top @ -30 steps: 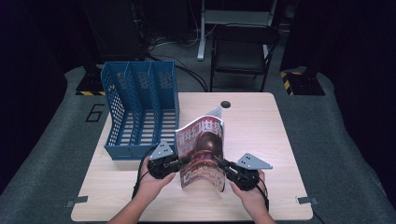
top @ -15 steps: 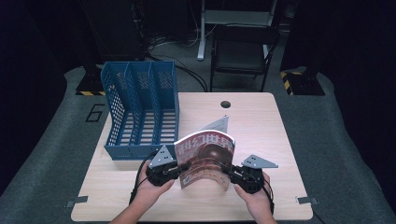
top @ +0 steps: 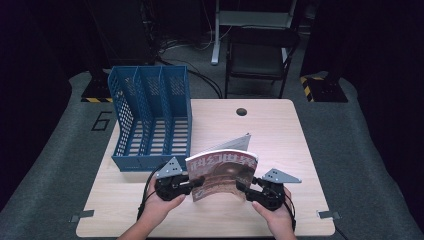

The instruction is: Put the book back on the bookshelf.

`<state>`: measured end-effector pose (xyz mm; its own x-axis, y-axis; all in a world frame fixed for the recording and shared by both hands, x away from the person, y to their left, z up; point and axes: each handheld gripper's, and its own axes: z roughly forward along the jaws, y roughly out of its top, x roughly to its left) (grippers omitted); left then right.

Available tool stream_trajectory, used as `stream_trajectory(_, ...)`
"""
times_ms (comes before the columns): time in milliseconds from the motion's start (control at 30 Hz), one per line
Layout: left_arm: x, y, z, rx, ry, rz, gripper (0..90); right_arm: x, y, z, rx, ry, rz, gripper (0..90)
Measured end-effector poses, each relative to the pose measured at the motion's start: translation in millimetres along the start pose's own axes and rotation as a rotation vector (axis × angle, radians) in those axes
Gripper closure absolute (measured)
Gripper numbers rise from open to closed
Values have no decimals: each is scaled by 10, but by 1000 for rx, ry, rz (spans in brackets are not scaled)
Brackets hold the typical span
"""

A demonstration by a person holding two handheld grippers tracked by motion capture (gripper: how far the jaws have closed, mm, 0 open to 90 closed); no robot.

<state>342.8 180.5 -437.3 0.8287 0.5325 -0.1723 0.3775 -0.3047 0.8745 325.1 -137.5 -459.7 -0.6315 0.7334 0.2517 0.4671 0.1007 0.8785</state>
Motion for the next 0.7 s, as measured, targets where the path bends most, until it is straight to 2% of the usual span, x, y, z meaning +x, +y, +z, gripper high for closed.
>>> stream_trajectory(67, -3, 20, -13, 22, -15, -4, 762, -37, -15, 5, 2, 13, 12, 493)
stream_trajectory(333, -21, 73, -42, 24, -13, -3, 690, -40, -31, 12, 8, 21, 6, 443)
stream_trajectory(367, -14, 86, -60, 39, -31, -15, 670, -39, -34, 17, 9, 21, 3, 441)
stream_trajectory(467, 4, 123, -85, 37, -30, -27, 642, -44, -44, 31, 7, 21, 10, 432)
stream_trajectory(700, -8, 216, -125, 26, -19, -26, 578, -52, -54, 35, 8, 27, 16, 431)
